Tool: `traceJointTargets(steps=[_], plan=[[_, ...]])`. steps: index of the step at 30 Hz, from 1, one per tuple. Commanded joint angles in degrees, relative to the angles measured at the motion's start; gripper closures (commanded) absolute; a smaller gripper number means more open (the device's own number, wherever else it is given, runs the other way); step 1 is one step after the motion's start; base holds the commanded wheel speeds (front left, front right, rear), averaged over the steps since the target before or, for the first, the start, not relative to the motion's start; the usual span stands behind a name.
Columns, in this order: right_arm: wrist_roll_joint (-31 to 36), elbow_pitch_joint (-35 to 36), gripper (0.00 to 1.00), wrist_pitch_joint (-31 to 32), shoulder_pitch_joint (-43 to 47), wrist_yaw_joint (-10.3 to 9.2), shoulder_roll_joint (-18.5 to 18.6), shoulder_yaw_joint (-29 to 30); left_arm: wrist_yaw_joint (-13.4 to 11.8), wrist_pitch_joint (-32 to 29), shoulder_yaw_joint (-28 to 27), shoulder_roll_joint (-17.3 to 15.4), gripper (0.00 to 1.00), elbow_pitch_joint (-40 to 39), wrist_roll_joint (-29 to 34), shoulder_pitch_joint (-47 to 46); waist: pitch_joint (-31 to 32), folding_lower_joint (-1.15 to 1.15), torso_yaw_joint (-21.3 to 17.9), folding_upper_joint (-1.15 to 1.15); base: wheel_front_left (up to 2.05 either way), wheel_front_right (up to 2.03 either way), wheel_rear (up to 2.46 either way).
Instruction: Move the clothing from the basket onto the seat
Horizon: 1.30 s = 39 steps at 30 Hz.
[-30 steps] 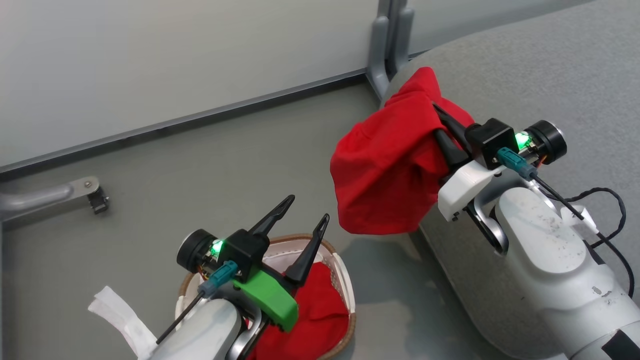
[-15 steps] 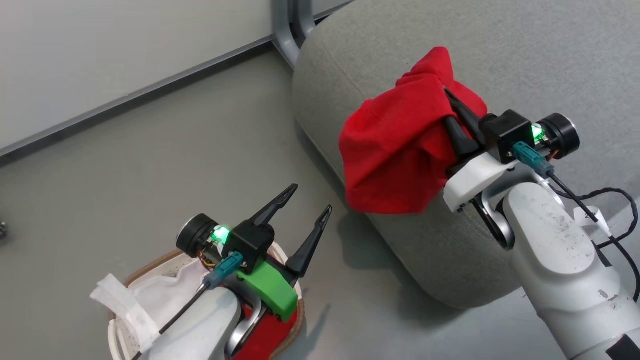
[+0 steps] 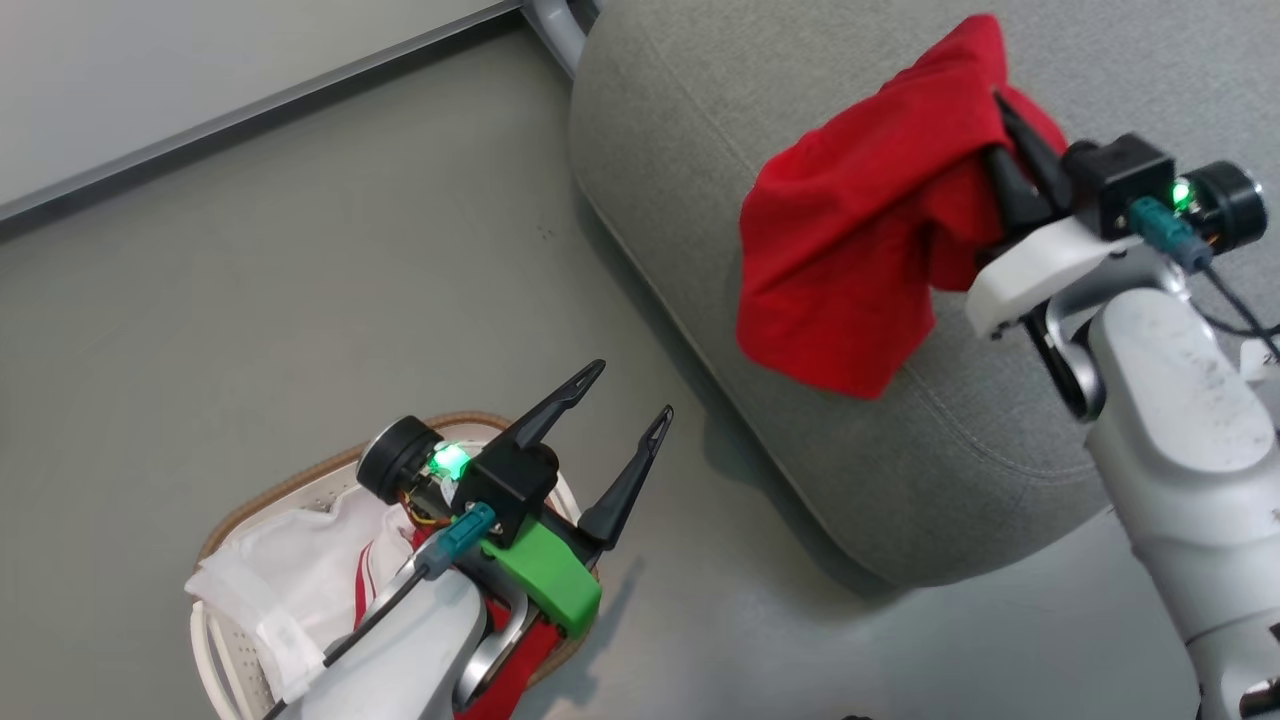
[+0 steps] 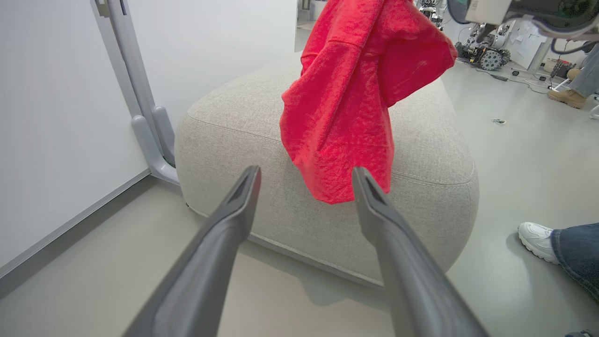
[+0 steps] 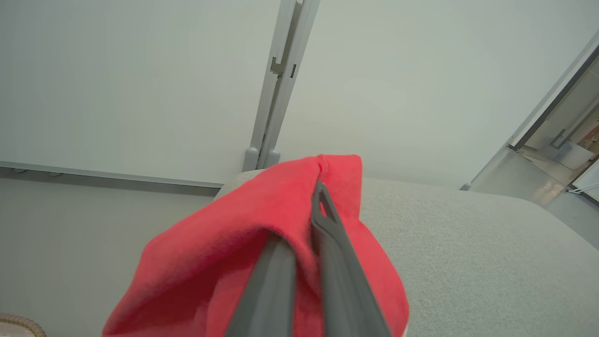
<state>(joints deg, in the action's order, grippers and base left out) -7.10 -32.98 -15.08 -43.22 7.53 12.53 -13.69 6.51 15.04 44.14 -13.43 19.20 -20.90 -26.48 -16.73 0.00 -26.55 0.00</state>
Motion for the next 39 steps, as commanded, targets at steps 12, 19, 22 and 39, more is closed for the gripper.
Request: traceJointTargets(steps=[12,19,22,39], plan=[[-2.9,-7.1,1.00,6.1,-23.6,-0.08,10.6,8.7,-0.2,0.2,-0.1,-0.2,0.00,-1.8,2.9,-3.0,-9.5,0.00,11.3,0.00,0.00,0.00,0.00],[3.6,-10.7,1.00,9.6,-32.3,-0.07,19.8,14.7,0.0,0.2,1.4,0.4,0.00,-3.1,5.3,-6.2,-16.0,0.00,17.4,0.00,0.00,0.00,0.00],[5.5,-12.4,1.00,10.0,-32.3,-0.08,22.0,17.1,-0.1,0.2,1.8,0.8,0.00,-3.5,6.5,-8.1,-18.4,0.00,19.1,0.00,0.00,0.00,0.00],[10.4,-27.6,1.00,2.9,-23.0,-0.08,14.3,26.2,-0.4,0.2,2.8,0.9,0.00,-4.1,8.2,-11.2,-23.9,0.00,20.0,0.00,0.00,0.00,0.00]])
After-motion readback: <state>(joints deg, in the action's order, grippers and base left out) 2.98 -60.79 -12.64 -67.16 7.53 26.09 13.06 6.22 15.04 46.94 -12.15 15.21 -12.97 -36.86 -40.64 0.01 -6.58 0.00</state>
